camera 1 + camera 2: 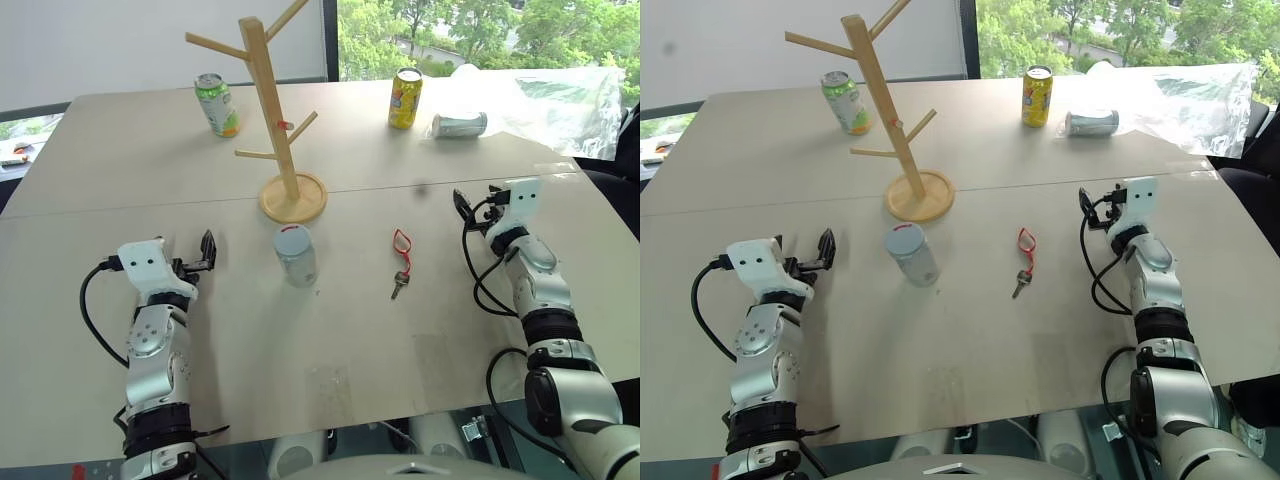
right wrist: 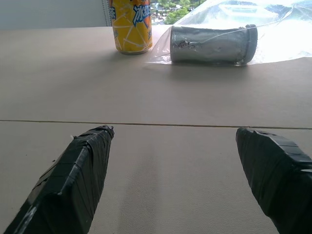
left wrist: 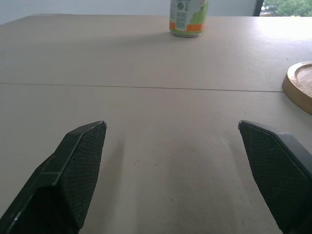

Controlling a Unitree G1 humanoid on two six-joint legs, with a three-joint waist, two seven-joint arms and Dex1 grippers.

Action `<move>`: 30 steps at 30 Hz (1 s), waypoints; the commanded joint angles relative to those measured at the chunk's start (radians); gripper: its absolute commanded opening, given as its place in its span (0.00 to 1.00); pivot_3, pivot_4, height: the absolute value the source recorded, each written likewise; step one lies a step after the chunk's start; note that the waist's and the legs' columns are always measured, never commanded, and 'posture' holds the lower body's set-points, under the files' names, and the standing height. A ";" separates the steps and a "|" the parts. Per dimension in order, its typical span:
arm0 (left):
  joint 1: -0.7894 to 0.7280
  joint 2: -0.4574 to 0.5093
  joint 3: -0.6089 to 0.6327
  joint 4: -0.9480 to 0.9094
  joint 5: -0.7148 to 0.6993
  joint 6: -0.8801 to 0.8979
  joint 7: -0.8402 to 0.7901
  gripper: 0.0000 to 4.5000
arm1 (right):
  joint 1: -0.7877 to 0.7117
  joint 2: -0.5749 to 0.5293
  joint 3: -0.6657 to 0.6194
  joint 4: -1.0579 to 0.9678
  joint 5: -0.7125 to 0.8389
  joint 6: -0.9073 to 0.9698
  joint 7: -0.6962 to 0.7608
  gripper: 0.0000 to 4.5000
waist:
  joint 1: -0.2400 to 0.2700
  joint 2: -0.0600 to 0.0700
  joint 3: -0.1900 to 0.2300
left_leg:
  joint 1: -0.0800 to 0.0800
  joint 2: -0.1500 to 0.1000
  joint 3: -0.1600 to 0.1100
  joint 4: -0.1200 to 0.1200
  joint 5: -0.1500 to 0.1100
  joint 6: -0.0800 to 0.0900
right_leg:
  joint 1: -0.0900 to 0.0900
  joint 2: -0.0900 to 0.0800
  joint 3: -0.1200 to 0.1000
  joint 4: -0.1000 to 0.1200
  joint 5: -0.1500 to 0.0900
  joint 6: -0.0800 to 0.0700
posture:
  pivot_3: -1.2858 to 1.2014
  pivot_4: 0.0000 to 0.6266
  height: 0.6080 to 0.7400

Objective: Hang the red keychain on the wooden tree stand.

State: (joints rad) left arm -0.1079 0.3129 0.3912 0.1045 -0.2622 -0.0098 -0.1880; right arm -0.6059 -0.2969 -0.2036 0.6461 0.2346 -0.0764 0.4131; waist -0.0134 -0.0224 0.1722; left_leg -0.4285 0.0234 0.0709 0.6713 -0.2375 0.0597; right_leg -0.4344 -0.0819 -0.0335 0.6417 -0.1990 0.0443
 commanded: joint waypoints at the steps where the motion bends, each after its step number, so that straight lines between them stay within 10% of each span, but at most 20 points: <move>1: 0.000 0.007 0.004 -0.052 -0.003 -0.013 0.002 1.00 | -0.017 -0.009 -0.006 -0.021 0.001 -0.022 0.006 0.96 | 0.000 0.000 0.000 | 0.000 0.000 0.000 0.000 0.000 0.000 | 0.000 0.000 0.000 0.000 0.000 0.000 | 0.52 0.24 1.00; 21: -0.009 0.013 -0.002 -0.066 -0.005 0.004 -0.002 1.00 | 0.014 -0.011 -0.008 -0.061 0.029 -0.002 0.056 0.96 | 0.000 0.000 0.000 | 0.000 0.000 0.000 0.000 0.000 0.000 | 0.000 0.000 0.000 0.000 0.000 0.000 | 0.52 0.24 1.00; 30: -0.009 0.023 -0.028 -0.090 -0.014 0.032 -0.045 1.00 | 0.327 -0.171 0.079 -0.503 0.229 0.101 0.602 0.96 | 0.010 0.000 0.000 | -0.001 0.000 -0.001 0.000 0.000 0.001 | 0.001 -0.001 -0.002 0.000 0.000 0.000 | 0.52 0.24 1.00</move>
State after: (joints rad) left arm -0.1156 0.3206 0.3708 0.0643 -0.2697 0.0210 -0.2188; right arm -0.3241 -0.4374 -0.1450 0.2388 0.4345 0.0464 0.9063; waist -0.0035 -0.0223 0.1721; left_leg -0.4290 0.0231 0.0690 0.6713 -0.2380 0.0604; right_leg -0.4334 -0.0832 -0.0358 0.6412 -0.1990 0.0444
